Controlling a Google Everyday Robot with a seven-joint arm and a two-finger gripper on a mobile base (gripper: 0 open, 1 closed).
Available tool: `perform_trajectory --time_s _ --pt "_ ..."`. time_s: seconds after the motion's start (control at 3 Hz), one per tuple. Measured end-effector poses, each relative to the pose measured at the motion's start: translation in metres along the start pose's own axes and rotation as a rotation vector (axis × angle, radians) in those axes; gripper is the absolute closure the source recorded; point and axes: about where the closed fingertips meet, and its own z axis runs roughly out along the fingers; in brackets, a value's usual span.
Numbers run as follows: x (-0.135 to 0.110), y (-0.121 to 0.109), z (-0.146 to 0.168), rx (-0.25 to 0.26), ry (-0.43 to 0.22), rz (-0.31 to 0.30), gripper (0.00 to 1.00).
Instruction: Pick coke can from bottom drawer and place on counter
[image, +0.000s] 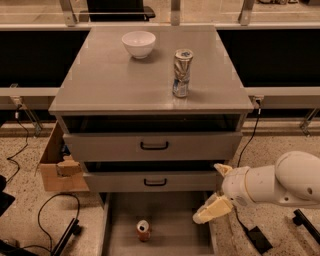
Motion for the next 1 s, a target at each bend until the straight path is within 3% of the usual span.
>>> perform_trajectory --time_s 0.33,0.67,1.0 --pt "-0.002 0.005 0.018 -0.020 -0.039 -0.015 0.00" --pt "0.004 0.019 0.065 -0.042 -0.144 -0.046 0.00" --pt "0.018 0.025 0.138 -0.056 -0.293 -0.138 0.00"
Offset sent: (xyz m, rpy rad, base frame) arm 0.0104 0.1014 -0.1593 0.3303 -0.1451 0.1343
